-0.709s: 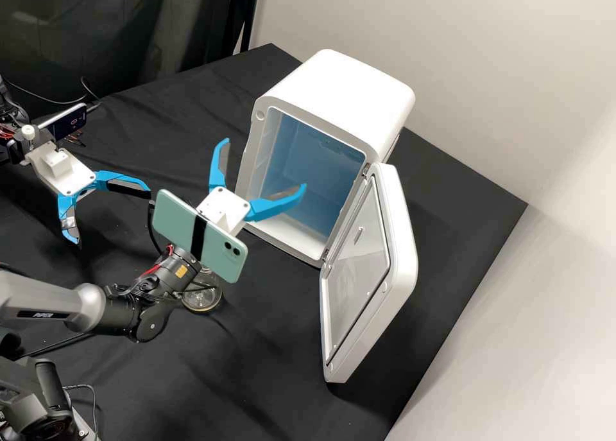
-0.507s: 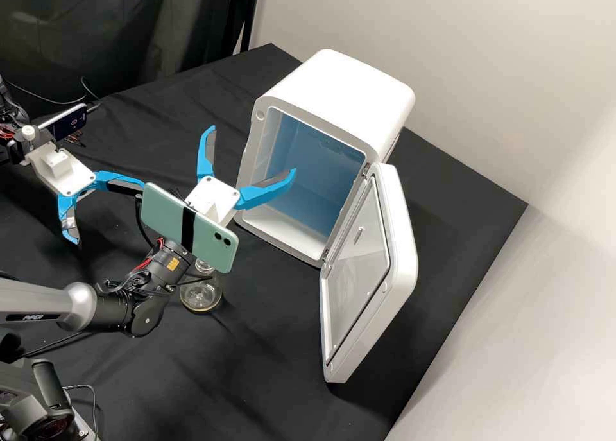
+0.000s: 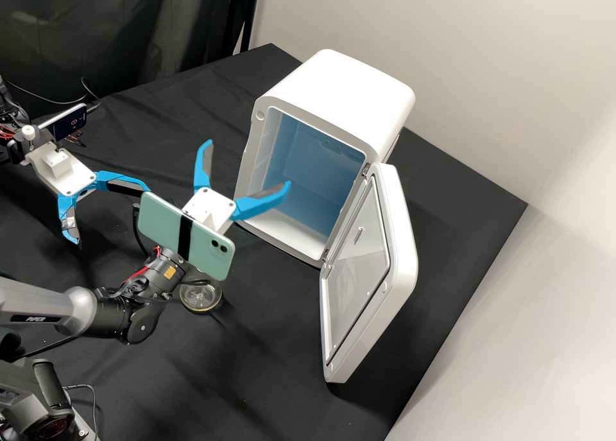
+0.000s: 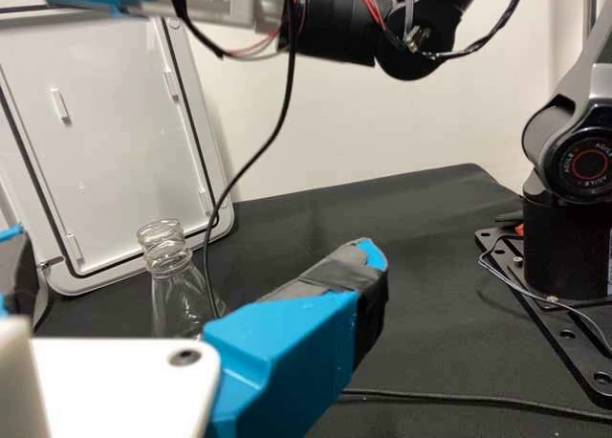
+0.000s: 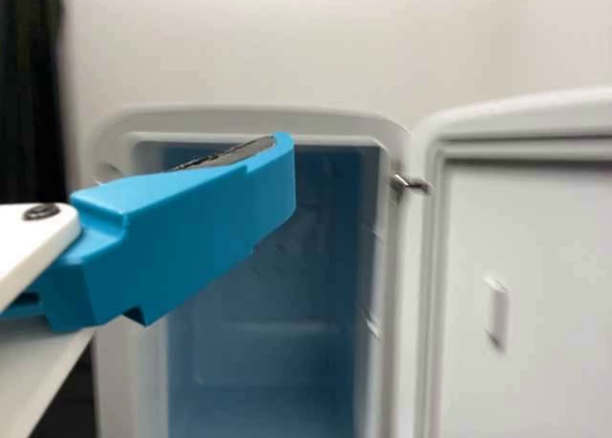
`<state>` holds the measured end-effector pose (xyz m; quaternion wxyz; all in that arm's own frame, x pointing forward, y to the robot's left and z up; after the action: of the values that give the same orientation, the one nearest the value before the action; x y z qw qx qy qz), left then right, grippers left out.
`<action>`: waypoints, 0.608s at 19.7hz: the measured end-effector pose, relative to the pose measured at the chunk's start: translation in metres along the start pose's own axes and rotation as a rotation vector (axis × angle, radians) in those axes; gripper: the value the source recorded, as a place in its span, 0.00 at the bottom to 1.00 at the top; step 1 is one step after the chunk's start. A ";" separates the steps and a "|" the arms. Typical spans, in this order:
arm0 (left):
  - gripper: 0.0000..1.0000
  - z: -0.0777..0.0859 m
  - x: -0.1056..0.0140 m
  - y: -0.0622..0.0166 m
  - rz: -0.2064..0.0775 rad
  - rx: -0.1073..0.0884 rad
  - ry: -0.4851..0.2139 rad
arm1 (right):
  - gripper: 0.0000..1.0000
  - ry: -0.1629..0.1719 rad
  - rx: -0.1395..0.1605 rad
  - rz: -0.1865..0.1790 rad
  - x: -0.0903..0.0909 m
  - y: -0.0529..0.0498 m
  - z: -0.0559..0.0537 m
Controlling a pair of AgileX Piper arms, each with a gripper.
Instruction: Place the flask in the incubator
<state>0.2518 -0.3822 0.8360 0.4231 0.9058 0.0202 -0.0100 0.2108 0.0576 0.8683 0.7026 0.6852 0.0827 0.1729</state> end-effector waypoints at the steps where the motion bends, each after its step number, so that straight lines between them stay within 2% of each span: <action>1: 1.00 0.000 0.000 0.0000 0.000 0.000 0.000 | 1.00 -0.022 0.000 0.003 -0.002 0.000 0.004; 3: 1.00 0.000 0.000 0.0000 0.000 0.000 0.000 | 1.00 -0.047 0.004 -0.011 -0.007 -0.003 0.009; 5: 1.00 0.000 0.000 0.0000 0.000 0.000 0.000 | 1.00 -0.053 -0.003 -0.048 -0.012 -0.008 0.011; 8: 1.00 0.000 0.000 0.0000 0.000 0.000 0.000 | 1.00 -0.064 -0.019 -0.095 -0.020 -0.014 0.015; 12: 1.00 0.000 0.000 0.0000 0.000 0.000 0.000 | 1.00 -0.110 -0.049 -0.138 -0.024 -0.024 0.026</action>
<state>0.2518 -0.3822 0.8360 0.4231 0.9058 0.0202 -0.0100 0.2005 0.0249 0.8432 0.7329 0.6690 0.0871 0.0881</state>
